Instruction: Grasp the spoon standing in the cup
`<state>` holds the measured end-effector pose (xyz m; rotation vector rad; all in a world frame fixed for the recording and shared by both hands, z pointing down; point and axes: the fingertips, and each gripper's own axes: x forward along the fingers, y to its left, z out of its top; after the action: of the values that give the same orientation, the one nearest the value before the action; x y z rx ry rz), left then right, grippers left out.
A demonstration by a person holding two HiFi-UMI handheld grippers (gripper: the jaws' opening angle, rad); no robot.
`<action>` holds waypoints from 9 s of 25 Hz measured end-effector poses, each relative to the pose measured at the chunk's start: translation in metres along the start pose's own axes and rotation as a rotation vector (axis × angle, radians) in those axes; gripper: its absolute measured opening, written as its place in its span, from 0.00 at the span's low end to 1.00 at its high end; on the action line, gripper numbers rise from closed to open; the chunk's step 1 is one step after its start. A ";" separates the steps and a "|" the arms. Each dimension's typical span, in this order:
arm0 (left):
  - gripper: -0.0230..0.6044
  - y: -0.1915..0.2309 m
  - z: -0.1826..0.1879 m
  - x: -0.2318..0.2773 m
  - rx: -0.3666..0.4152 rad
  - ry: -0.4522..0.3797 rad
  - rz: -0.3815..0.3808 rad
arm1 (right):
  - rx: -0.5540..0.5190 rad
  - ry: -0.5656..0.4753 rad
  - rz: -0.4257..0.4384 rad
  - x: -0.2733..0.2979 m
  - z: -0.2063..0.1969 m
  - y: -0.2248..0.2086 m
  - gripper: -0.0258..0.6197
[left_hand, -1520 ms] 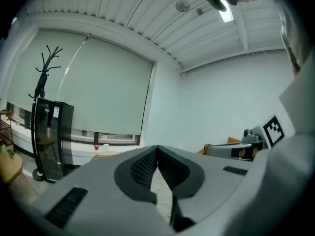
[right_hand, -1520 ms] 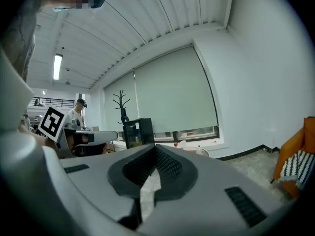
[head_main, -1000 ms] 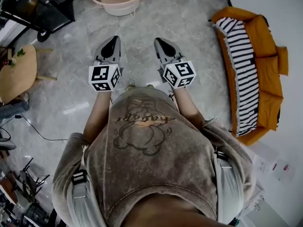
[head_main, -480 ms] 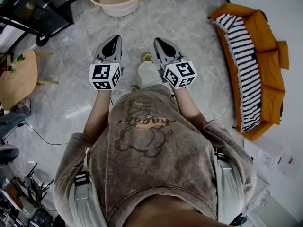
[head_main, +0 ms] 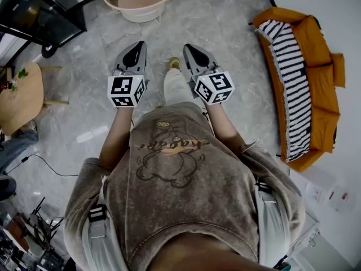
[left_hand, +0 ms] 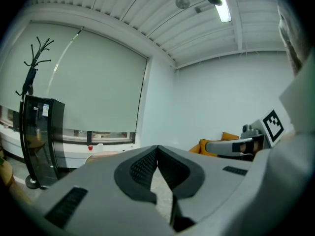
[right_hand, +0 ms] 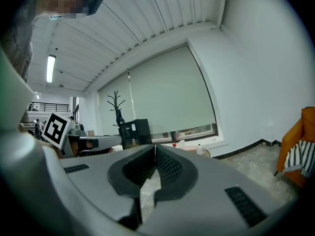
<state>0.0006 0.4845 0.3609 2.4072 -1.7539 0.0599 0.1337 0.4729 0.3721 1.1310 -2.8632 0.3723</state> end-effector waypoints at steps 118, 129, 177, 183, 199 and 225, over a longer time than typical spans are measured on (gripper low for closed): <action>0.07 0.366 0.092 0.667 -0.019 0.060 -0.068 | 0.063 0.122 0.001 0.628 0.121 -0.422 0.07; 0.07 0.390 0.050 0.710 -0.020 0.096 -0.058 | 0.063 0.150 0.012 0.671 0.092 -0.458 0.07; 0.35 0.411 -0.145 0.829 -0.093 0.320 -0.080 | 0.113 0.251 0.019 0.730 -0.023 -0.544 0.07; 0.35 0.418 -0.178 0.843 -0.133 0.387 -0.083 | 0.122 0.262 0.016 0.730 -0.029 -0.546 0.07; 0.35 0.432 -0.272 0.873 -0.180 0.624 -0.058 | 0.149 0.297 -0.012 0.717 -0.047 -0.560 0.07; 0.24 0.430 -0.267 0.865 -0.153 0.665 -0.060 | 0.170 0.313 -0.007 0.710 -0.051 -0.552 0.07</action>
<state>-0.1215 -0.4175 0.7809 1.9972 -1.3189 0.6155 -0.0154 -0.3790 0.6243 1.0015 -2.5924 0.7340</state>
